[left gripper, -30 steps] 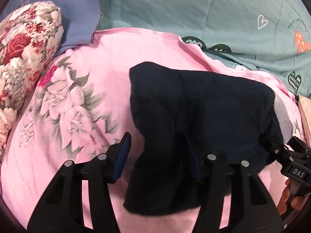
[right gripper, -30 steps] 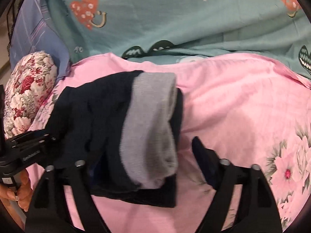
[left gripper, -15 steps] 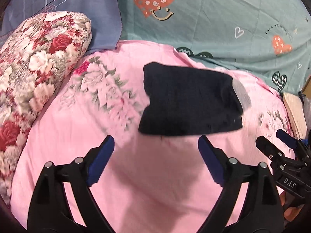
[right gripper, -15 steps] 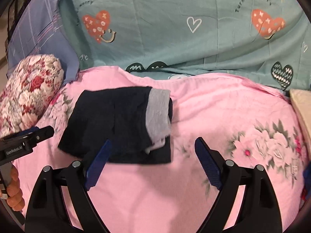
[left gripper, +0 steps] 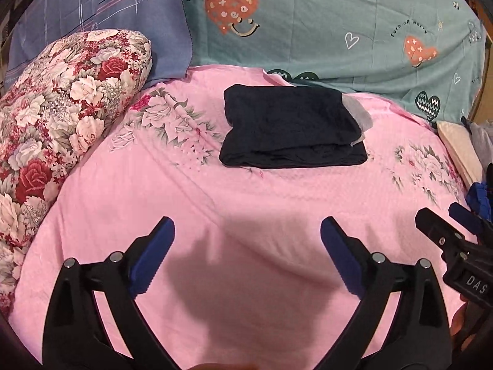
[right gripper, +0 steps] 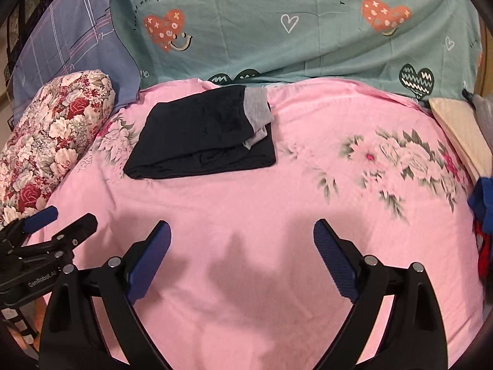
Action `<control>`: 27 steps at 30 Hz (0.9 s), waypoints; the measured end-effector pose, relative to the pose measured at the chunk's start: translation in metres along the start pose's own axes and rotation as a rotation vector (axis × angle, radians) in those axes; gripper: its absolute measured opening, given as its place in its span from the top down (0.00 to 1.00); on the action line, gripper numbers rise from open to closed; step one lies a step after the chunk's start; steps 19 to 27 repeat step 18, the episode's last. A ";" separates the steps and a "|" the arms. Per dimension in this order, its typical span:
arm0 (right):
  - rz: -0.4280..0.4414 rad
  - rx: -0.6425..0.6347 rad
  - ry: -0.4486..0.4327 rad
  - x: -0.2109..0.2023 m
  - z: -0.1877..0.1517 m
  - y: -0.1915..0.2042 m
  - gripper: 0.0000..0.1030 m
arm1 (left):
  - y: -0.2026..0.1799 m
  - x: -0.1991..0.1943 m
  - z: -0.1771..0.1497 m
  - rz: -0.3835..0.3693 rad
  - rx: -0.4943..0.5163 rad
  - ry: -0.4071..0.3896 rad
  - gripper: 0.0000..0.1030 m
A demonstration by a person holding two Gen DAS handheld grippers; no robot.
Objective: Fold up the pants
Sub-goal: 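Lower the folded bundle onto the sheet and open both tools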
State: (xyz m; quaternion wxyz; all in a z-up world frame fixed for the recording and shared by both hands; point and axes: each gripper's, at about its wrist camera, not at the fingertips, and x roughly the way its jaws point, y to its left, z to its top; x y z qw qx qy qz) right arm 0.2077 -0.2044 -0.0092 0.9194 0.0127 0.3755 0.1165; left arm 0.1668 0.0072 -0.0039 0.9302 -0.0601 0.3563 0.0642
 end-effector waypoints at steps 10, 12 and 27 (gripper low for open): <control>-0.043 -0.012 -0.086 -0.011 -0.024 0.005 0.09 | 0.003 0.017 -0.011 -0.008 0.006 0.014 0.04; -0.045 -0.026 -0.082 -0.008 -0.025 0.006 0.09 | 0.004 0.033 -0.016 0.018 0.003 0.077 0.04; -0.055 -0.029 0.023 0.020 -0.034 0.000 0.09 | 0.010 0.041 -0.023 0.063 0.000 0.085 0.04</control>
